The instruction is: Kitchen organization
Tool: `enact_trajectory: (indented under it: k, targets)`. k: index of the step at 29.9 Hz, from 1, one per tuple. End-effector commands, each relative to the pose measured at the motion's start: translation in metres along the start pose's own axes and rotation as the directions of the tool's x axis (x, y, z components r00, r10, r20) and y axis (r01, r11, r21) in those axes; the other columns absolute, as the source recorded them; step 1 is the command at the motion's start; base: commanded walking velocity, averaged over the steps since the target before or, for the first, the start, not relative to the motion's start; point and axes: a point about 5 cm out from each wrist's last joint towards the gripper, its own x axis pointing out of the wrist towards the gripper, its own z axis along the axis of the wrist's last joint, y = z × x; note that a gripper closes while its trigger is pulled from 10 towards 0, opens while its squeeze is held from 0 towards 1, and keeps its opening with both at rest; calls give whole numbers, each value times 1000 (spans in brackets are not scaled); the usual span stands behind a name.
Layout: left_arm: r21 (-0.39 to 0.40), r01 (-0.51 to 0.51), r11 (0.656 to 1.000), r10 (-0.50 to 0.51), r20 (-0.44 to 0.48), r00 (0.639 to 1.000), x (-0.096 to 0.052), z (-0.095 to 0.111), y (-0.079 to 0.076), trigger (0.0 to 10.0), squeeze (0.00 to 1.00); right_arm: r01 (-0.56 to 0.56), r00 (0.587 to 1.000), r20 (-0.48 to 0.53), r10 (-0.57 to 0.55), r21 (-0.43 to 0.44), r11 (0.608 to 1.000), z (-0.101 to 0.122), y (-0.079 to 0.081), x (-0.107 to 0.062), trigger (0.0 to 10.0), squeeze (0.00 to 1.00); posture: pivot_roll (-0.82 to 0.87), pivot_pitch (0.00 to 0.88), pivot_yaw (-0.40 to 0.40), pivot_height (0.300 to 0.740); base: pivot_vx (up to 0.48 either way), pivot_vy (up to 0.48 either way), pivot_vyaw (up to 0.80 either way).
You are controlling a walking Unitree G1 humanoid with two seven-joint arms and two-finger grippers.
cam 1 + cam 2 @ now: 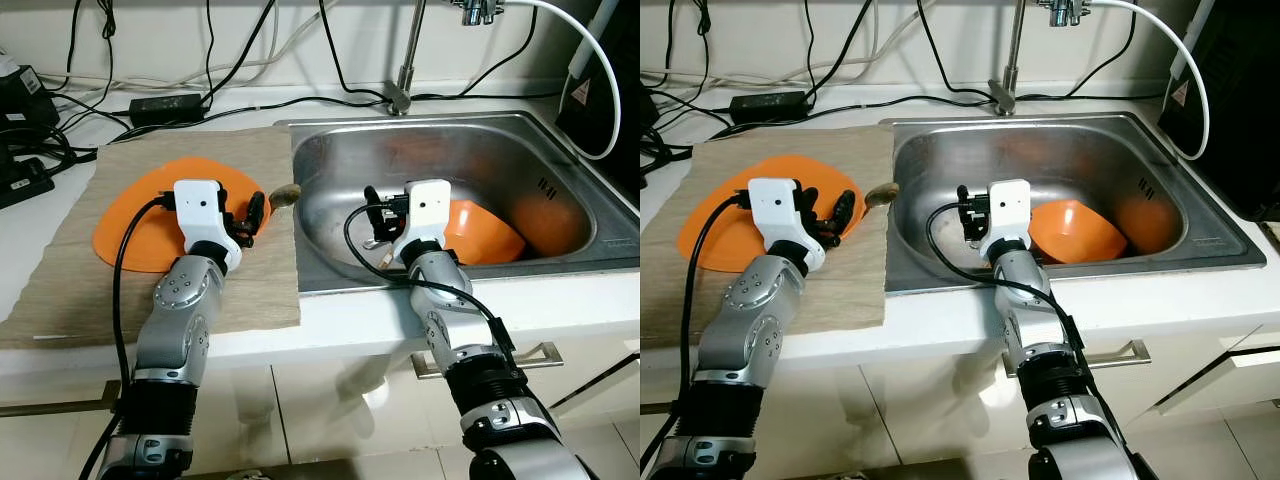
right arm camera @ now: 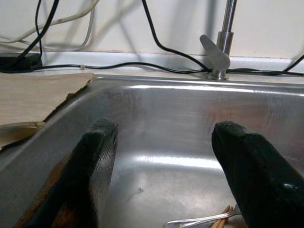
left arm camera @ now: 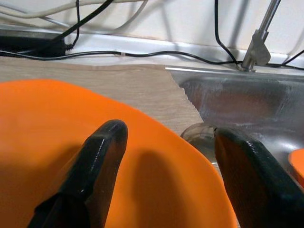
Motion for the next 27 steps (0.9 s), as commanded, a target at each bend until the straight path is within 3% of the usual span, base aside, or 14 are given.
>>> enact_trajectory:
  k: [1,16,22,23,27]
  targets:
    - [3,17,1000,-17,3,1000,5,5,-2,10000,0,-2,999,36,3,-12,1000,10,0,5,10000,0,-34,0,38,740,0,0,0]
    - [73,1,997,-3,23,1000,18,27,17,10000,0,-3,999,40,4,-11,1000,11,1,7,10000,0,-30,0,37,740,0,0,0]
    - [155,-65,986,66,0,998,21,33,44,10000,35,-9,999,40,9,-12,1000,10,2,7,10000,0,-20,0,32,740,0,0,0]
    - [161,-68,985,68,3,998,21,34,46,10000,1000,-9,999,40,10,-12,1000,10,2,8,10000,0,-20,0,32,740,0,0,0]
    - [176,-75,982,74,9,997,21,39,56,10000,1000,-13,999,40,13,-12,1000,10,2,9,10000,0,-15,0,31,740,0,0,0]
